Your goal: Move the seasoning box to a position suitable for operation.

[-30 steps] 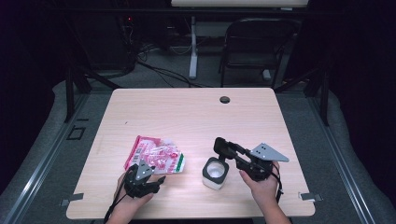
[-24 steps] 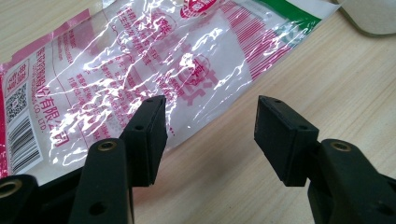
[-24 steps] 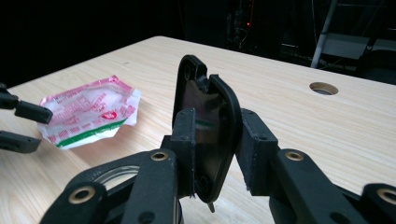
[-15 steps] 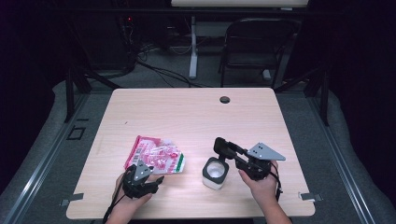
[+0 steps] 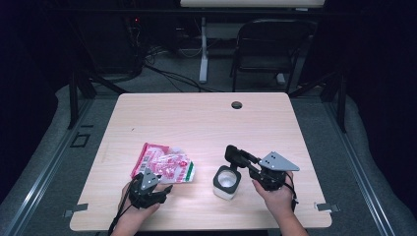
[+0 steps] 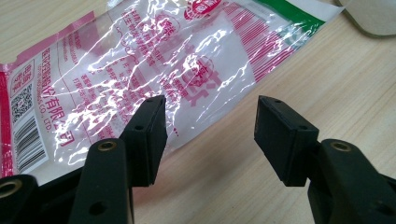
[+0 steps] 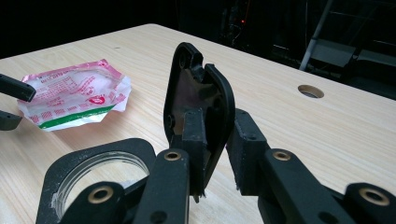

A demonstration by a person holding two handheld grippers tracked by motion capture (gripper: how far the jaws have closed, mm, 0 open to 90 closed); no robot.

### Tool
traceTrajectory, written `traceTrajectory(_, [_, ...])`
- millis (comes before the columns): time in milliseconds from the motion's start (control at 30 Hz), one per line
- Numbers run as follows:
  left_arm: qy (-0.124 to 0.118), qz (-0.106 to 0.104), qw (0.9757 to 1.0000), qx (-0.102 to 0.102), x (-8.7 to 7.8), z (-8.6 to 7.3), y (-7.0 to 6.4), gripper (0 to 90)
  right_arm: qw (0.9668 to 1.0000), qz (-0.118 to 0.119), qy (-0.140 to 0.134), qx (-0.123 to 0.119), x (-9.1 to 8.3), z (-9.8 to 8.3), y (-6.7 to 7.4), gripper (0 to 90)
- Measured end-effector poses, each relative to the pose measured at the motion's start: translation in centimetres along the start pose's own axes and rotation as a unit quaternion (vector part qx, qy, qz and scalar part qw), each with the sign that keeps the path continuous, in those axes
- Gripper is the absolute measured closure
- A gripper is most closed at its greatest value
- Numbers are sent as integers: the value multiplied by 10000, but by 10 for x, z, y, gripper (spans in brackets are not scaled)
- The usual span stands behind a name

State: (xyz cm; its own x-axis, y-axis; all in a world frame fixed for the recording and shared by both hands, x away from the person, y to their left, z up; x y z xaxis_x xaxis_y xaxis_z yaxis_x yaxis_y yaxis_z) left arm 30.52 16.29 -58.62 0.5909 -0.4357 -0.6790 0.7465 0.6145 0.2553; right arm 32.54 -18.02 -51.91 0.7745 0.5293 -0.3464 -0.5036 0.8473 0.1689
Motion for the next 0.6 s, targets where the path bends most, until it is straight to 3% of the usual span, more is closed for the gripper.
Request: traceTrajectory(600, [-16,-7,10000,-10,-1,0,3,440,10000,50,1,-85,-4,0,5,807])
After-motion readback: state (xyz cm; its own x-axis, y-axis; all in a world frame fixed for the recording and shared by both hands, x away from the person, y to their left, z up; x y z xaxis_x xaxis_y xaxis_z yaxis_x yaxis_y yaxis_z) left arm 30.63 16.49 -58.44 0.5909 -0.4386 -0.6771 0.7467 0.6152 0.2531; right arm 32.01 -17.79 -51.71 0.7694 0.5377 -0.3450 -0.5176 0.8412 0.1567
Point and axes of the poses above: each handheld gripper's, and its own axes: x roughly forward along the jaws, z roughly out of its top, y roughly to its left, the point moved 4 cm from there along x, roughly forward along the jaws, and after that the axes turned 14 degrees about x, right-handed, at the moved point
